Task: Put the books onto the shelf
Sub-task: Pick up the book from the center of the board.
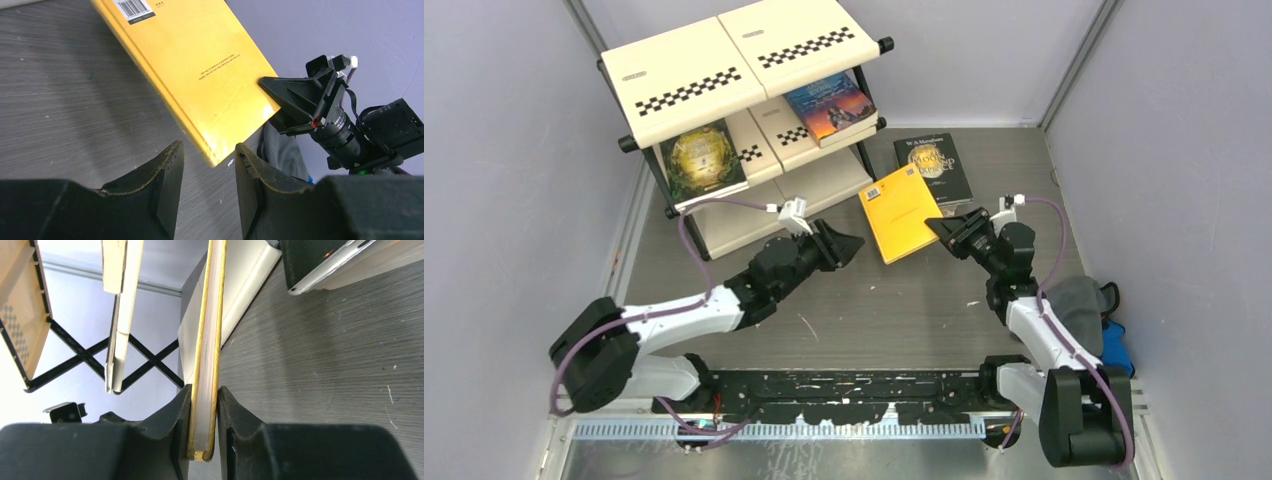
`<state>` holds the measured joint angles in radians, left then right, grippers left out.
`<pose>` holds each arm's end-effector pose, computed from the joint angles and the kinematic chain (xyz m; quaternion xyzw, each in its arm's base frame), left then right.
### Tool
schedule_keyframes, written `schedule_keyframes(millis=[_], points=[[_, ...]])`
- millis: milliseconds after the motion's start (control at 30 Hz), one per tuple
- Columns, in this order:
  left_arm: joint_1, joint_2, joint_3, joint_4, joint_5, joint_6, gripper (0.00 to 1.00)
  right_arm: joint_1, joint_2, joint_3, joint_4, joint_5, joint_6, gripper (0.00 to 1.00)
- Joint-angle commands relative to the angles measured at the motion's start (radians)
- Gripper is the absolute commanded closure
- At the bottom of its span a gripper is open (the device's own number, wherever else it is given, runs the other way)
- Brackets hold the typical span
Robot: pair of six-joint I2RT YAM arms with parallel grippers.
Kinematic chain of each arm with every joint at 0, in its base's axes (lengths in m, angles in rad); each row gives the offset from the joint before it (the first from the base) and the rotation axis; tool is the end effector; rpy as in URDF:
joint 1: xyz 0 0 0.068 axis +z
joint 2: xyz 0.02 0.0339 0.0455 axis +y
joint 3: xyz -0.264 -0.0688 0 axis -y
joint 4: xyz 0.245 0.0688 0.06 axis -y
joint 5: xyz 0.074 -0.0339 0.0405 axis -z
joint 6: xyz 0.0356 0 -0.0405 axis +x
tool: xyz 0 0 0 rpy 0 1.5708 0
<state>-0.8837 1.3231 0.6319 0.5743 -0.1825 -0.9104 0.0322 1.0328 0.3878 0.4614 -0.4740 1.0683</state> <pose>0.1893 -0.2205 0.2468 -0.0705 0.7432 -0.4747 0.4661 0.2198 0.0233 0.2216 0.2397 0.7237 0.4788 0.4353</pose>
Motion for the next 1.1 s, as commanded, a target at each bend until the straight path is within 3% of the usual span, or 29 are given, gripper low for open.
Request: schedule_keyframes(millis=[0, 200, 533, 767, 1067], points=[[-0.042, -0.146, -0.039, -0.138, -0.139, 0.055, 0.57, 0.017, -0.099, 0.019, 0.041, -0.028, 0.000, 0.99], [-0.124, -0.328, -0.074, -0.342, -0.302, 0.090, 0.57, 0.070, -0.190, 0.024, -0.023, -0.024, 0.016, 0.99], [-0.173, -0.552, -0.205, -0.570, -0.434, 0.049, 0.57, 0.188, -0.348, 0.115, -0.189, 0.048, 0.008, 0.99], [-0.179, -0.717, -0.295, -0.696, -0.489, 0.011, 0.57, 0.293, -0.319, 0.170, -0.167, 0.125, 0.021, 0.99], [-0.179, -0.718, -0.335, -0.715, -0.494, -0.008, 0.57, 0.477, -0.211, 0.234, -0.042, 0.259, 0.040, 0.99]])
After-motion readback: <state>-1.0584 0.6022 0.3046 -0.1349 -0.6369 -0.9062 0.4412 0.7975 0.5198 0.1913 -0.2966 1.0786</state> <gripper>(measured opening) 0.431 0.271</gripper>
